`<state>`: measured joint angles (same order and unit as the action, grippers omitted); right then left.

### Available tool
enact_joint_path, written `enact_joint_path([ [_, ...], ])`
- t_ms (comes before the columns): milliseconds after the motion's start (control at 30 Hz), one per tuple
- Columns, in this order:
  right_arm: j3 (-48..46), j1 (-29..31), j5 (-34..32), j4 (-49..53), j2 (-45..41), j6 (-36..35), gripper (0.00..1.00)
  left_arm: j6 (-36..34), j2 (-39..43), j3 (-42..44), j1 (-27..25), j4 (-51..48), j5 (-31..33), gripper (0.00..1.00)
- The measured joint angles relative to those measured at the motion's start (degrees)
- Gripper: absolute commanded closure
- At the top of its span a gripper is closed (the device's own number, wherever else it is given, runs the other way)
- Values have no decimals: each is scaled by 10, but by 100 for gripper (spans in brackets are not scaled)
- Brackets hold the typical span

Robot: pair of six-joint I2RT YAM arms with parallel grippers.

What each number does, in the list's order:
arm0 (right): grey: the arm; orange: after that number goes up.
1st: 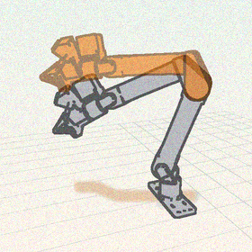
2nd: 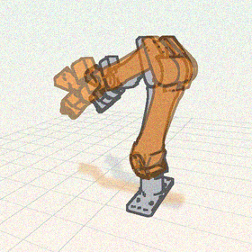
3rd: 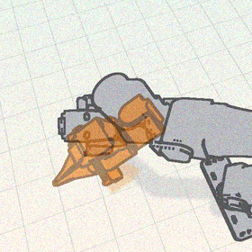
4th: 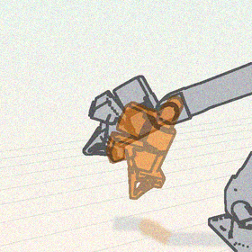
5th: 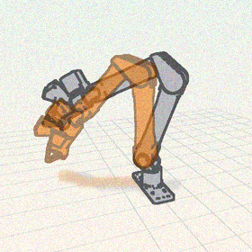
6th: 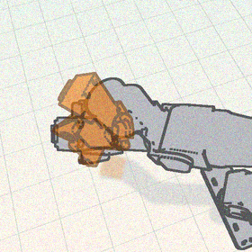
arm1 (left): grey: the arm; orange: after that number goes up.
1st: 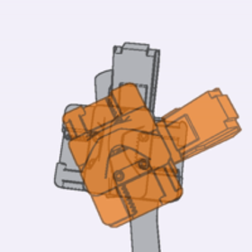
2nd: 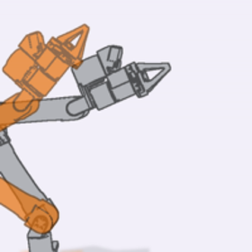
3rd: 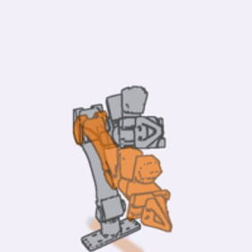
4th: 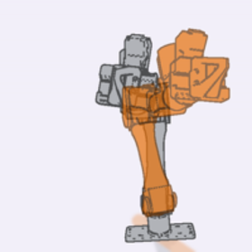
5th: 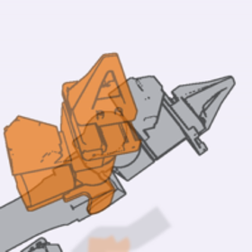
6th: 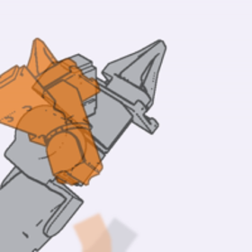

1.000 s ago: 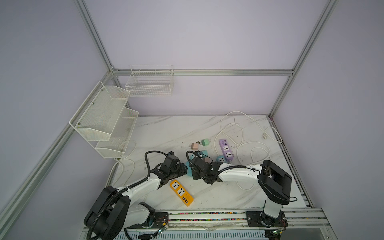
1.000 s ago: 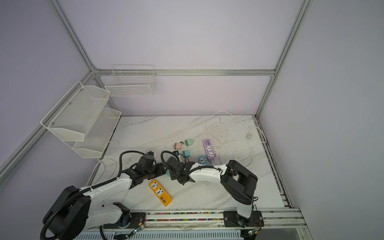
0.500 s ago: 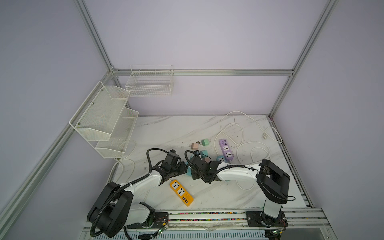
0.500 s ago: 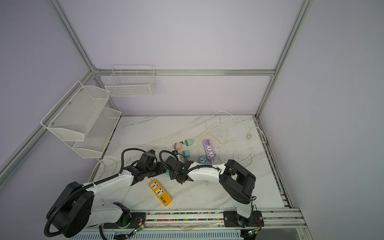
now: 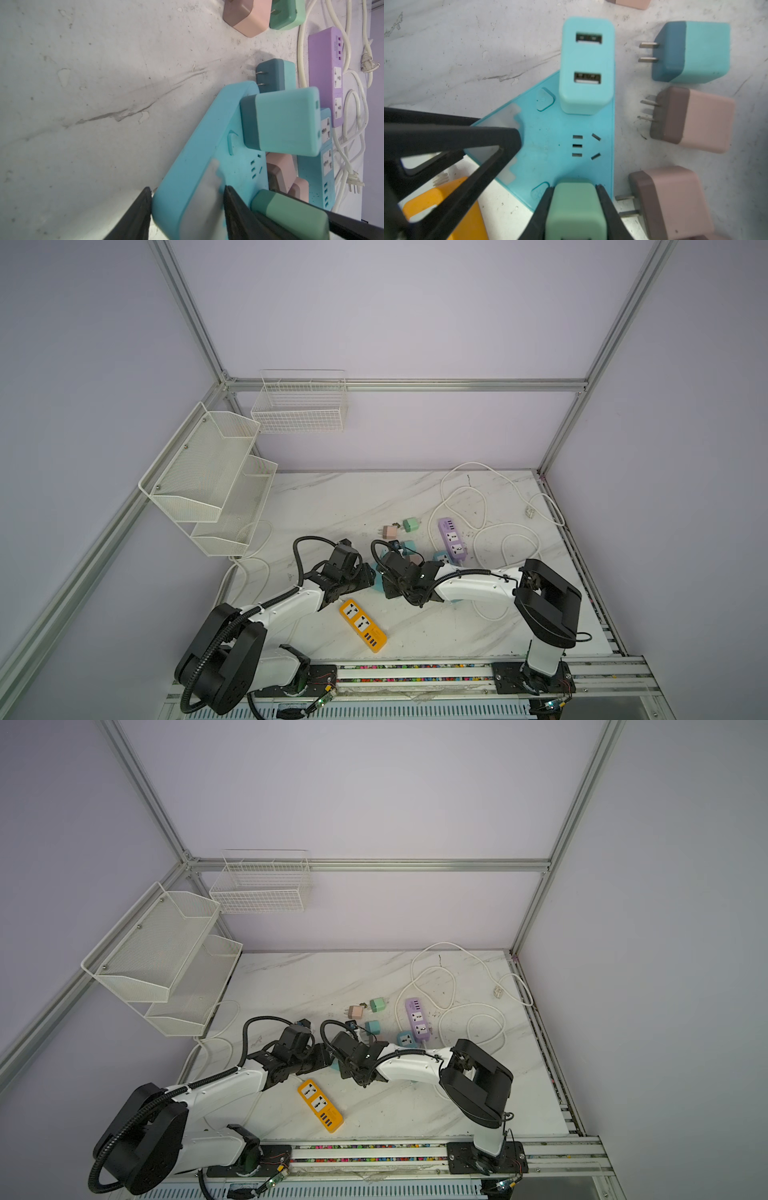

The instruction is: Pull the plug off the socket

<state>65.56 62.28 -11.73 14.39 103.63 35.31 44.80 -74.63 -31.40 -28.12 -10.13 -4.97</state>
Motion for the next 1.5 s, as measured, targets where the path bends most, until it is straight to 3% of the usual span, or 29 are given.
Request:
enact_joint_path([
  [500, 2, 3, 6, -2, 2, 15, 73, 2, -1, 0, 0, 0, 7, 48],
  [733, -28, -24, 32, -33, -17, 14, 73, 9, -8, 0, -1, 12, 7, 50],
  [1067, 4, -7, 9, -1, 3, 14, 73, 13, -12, 0, 0, 19, 12, 53],
  [1300, -52, -41, 49, -56, -32, 15, 73, 12, -17, 0, -2, 33, 12, 55],
  [1500, -6, -17, 21, -13, -4, 11, 73, 11, -20, 0, -2, 38, 23, 56],
])
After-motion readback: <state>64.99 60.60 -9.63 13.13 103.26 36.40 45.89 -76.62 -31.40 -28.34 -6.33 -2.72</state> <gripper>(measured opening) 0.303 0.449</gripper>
